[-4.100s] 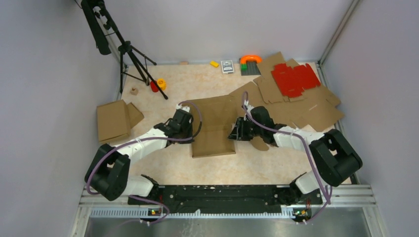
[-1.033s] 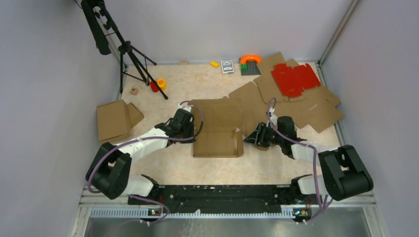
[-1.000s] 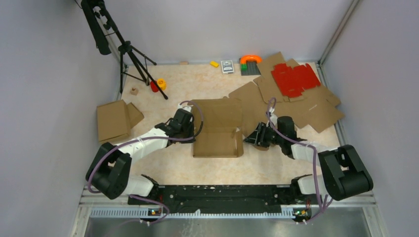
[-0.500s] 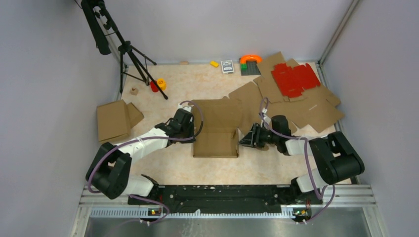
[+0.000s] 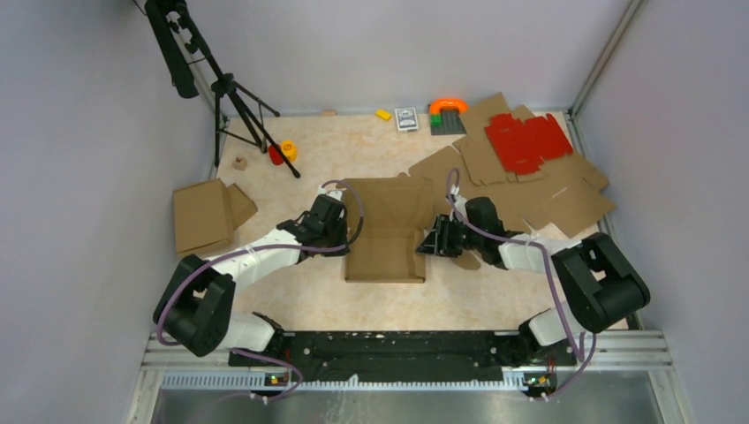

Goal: Fold the paper box

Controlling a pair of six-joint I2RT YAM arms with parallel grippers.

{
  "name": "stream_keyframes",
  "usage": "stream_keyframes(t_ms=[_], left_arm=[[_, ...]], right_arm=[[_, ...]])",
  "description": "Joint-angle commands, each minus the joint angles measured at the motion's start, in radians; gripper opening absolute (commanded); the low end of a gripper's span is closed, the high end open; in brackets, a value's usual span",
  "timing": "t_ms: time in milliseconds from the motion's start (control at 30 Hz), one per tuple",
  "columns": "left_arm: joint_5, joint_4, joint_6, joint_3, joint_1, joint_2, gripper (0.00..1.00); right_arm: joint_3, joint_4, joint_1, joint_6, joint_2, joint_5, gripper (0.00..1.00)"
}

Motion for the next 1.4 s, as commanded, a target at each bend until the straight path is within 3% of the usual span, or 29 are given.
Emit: stream_keyframes(t_ms=[0, 667, 933, 1033, 1367], left_arm=[[0.013, 0.017, 0.002, -0.009, -0.004, 0.011, 0.0], [0.018, 0.029, -0.001, -0.015, -0.003, 0.012, 0.0], [0.017, 0.026, -0.001, -0.016, -0.004, 0.009, 0.0], [0.017, 0.028, -0.003, -0.017, -0.003, 0.009, 0.0], [0.017, 0.033, -0.01, -0.019, -0.004, 0.009, 0.0]], right_arm=[[0.052, -0.061, 0.038, -0.051, -0.002, 0.09, 0.42], [0.214, -0.333, 0.208, -0.15, 0.051, 0.454, 0.45], [0.248, -0.423, 0.238, -0.169, 0.042, 0.6, 0.27], [0.252, -0.44, 0.239, -0.179, 0.039, 0.621, 0.15], [0.298, -0.491, 0.269, -0.202, 0.089, 0.731, 0.01]])
